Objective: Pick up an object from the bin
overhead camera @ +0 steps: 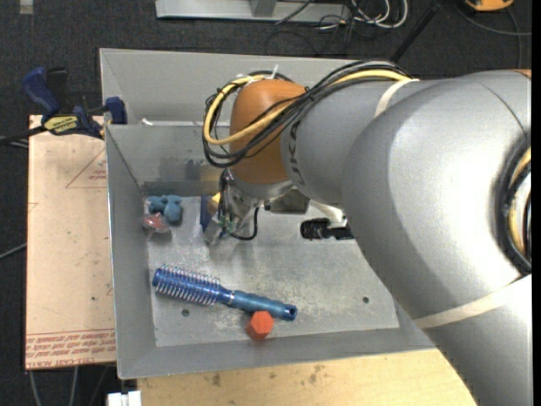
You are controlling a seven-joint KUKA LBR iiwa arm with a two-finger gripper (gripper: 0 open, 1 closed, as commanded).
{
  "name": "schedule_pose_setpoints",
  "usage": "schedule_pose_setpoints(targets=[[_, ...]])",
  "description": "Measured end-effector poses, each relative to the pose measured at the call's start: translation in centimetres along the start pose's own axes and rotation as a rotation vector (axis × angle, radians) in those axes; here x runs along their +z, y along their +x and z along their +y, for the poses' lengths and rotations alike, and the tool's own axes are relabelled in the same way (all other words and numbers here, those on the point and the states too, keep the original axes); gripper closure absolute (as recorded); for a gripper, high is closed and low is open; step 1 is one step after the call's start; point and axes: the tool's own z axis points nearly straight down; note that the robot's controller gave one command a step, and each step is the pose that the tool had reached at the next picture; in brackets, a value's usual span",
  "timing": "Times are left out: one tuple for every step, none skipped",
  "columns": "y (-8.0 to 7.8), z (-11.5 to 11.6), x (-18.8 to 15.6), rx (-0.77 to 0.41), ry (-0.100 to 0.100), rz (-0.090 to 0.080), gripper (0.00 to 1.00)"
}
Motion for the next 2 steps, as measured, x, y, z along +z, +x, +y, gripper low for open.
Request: schedule_pose_setpoints(targets=[[-0.1,0.2,-7.9,-0.003,-0.006,-0.005,1.00],[-0.2,0.3,-10.9,-0.005,-0.003,-0.002,1.00]])
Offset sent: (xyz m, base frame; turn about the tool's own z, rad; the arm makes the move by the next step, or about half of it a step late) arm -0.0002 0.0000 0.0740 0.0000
